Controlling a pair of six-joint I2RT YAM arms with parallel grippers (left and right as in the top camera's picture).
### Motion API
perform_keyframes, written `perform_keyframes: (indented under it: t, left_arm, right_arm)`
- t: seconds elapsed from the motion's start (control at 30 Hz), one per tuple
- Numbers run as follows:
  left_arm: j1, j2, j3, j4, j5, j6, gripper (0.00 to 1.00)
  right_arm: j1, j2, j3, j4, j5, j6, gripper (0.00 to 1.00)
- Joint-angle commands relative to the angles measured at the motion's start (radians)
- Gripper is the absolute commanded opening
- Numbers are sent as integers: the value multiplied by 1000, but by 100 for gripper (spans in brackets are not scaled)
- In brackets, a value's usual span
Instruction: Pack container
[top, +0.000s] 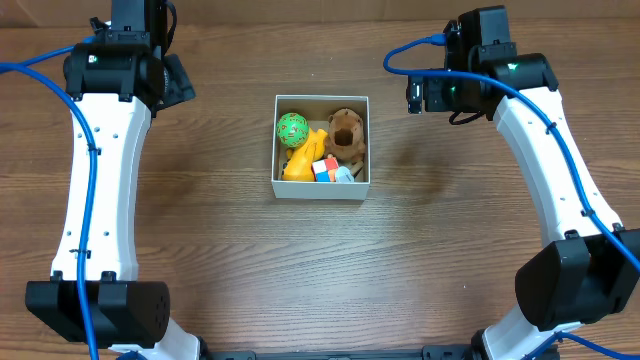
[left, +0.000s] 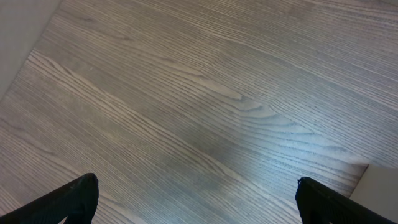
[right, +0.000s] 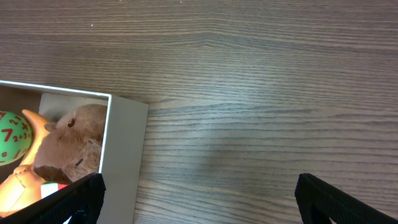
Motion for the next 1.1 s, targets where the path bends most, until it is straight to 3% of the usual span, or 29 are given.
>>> perform_keyframes:
  t: [0.0,0.2,0.33,0.53,0.77,0.93,1.07]
  left_arm:
    - [4,8,8,-2,-20,10,100]
    - [4,8,8,-2,-20,10,100]
    - [4,8,8,-2,-20,10,100]
    - [4,8,8,-2,-20,10,100]
    - [4,8,8,-2,-20,10,100]
    - [4,8,8,-2,-20,10,100]
    - [4,8,8,-2,-20,10,100]
  right_arm:
    - [-1,-29,23,4,-6,5,100]
    - [-1,-40,23,40,-36,5,100]
    - [0,-144,23,111,-43,5,100]
    - [0,-443,21,240,-42,4,100]
    - [0,-797,-8,266,50,-7,100]
    - [0,-1061,-182,312,55,-27,100]
    - [-8,-1304,-487,432,55,-60,100]
